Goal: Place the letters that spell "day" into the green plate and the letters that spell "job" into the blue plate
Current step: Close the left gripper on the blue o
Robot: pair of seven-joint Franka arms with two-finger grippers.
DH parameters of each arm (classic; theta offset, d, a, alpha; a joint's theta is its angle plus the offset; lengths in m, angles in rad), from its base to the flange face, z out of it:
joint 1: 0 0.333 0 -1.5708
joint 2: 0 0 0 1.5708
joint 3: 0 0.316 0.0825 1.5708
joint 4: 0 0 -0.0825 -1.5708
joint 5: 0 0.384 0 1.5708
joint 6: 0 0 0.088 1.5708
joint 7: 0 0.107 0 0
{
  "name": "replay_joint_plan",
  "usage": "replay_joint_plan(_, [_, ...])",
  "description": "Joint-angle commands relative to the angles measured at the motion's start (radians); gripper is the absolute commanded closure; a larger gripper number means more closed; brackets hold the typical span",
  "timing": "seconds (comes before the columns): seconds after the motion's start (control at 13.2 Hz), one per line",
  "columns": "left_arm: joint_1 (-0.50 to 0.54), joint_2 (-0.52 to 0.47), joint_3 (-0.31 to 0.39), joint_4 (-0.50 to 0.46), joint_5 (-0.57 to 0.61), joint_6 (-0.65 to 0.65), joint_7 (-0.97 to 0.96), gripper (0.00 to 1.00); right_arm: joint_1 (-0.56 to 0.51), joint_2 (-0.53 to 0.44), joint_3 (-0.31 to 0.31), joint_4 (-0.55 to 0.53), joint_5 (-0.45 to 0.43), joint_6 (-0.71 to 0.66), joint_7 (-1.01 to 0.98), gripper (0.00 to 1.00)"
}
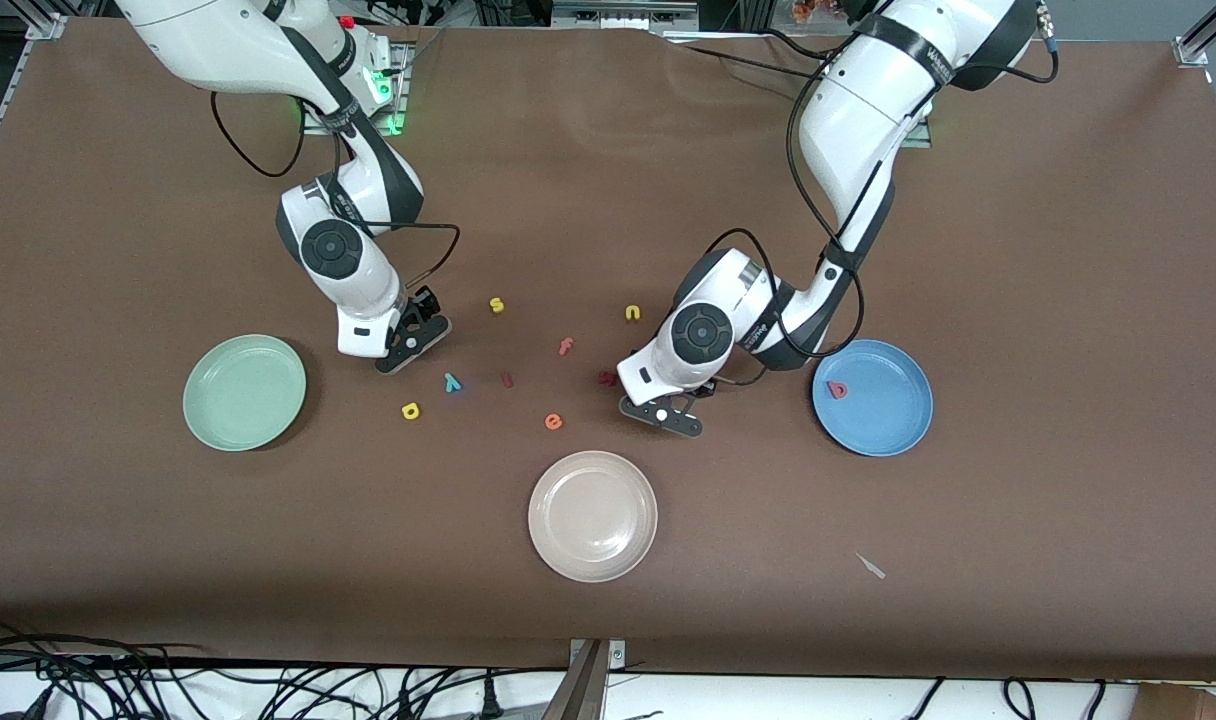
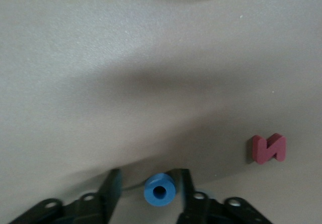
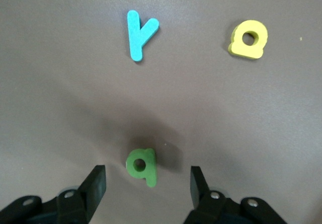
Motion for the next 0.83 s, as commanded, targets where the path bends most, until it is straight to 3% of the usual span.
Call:
replay_joint_plan(0.0, [-0.013,-0.003,0.004,-0.021,0.015,-0.01,-0.018,0.92,-0.003,-0.007,0.0,-0.026,-0.017,0.028,-0.01,0.31])
replay_joint_plan(0.08, [-0.01,-0.005,0.004,-0.035,0.015,-0.012,-0.018,0.97,-0.003,-0.007,0.0,-0.026,-0.017,0.028,-0.011,0.33])
replay_joint_plan(0.23, [0.002,-0.025,0.004,-0.038,0.015,-0.024,-0.018,0.97,-0.003,-0.004,0.0,-0.031,-0.017,0.026,-0.011,0.36])
replay_joint_plan(0.6, [0.096,-0.161,0.016,-0.016,0.112,-0.332,0.024,0.92,0.0,0.015,0.0,-0.031,-0.032,0.029,-0.013,0.45])
replay_joint_plan(0.76, [0.155,-0.187,0.021,-0.021,0.121,-0.41,0.173,0.92,-0.003,0.016,0.0,-0.031,-0.038,0.032,-0.013,0.48])
